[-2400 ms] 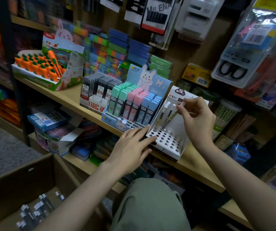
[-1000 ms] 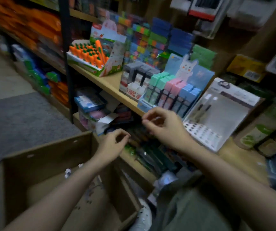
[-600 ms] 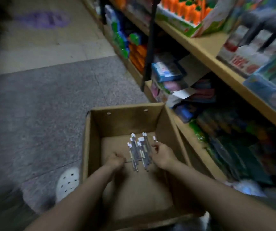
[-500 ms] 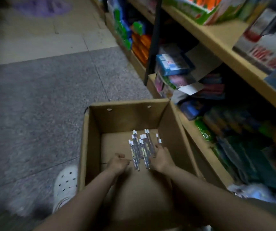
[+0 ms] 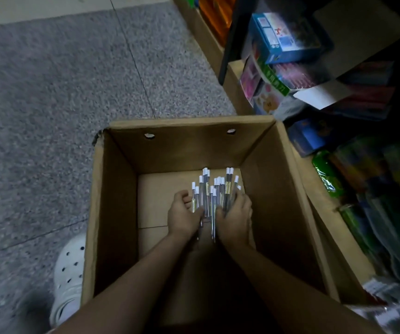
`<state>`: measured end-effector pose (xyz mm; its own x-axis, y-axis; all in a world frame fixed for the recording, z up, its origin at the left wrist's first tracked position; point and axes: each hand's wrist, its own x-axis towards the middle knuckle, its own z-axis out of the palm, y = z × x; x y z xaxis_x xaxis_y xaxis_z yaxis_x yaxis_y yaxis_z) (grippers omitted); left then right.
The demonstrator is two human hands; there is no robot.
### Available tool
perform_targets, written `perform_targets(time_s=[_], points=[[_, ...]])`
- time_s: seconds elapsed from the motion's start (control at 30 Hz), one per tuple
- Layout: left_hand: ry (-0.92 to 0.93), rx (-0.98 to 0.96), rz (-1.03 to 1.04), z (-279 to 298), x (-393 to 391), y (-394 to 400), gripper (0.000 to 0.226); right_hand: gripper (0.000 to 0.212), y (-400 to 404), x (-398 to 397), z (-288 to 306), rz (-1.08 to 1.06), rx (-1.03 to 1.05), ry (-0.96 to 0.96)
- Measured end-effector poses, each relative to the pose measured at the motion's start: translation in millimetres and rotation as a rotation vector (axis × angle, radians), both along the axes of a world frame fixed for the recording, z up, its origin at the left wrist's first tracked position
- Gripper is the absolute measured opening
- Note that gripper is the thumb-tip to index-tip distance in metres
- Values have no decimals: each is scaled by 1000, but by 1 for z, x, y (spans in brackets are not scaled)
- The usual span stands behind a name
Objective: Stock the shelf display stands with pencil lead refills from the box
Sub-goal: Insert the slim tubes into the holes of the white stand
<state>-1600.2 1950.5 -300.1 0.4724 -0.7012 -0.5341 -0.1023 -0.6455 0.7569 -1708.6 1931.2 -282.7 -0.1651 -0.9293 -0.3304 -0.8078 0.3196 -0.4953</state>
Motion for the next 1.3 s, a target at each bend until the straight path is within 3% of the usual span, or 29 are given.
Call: perform_targets(time_s=[0.13, 0.4, 0.6, 0.8, 0.87, 1.0, 1.13, 1.3], points=[[-52, 15, 33, -1, -3, -6, 56, 65, -8, -4, -4, -156, 11, -123], [-143, 64, 39, -2, -23, -25, 59, 51, -26, -5, -12, -198, 83, -186], [-112, 65, -36, -5, -35, -33, 37, 35, -31, 0, -13, -219, 124, -188], [35, 20, 111, -6, -39, -29, 14, 28, -33, -3, -11, -194, 149, -129], [68, 39, 68, -7, -35, -27, 11, 27, -32, -2, -10, -141, 184, -50], [97, 115, -75, -10, -25, -21, 25, 26, -23, -4, -9, -22, 160, 55], [193, 103, -120, -6, -12, -17, 18, 24, -20, -3, -4, -30, 119, 99], [144, 65, -194, 12, 4, -8, 12, 27, -20, -11, 10, -37, 220, -86]])
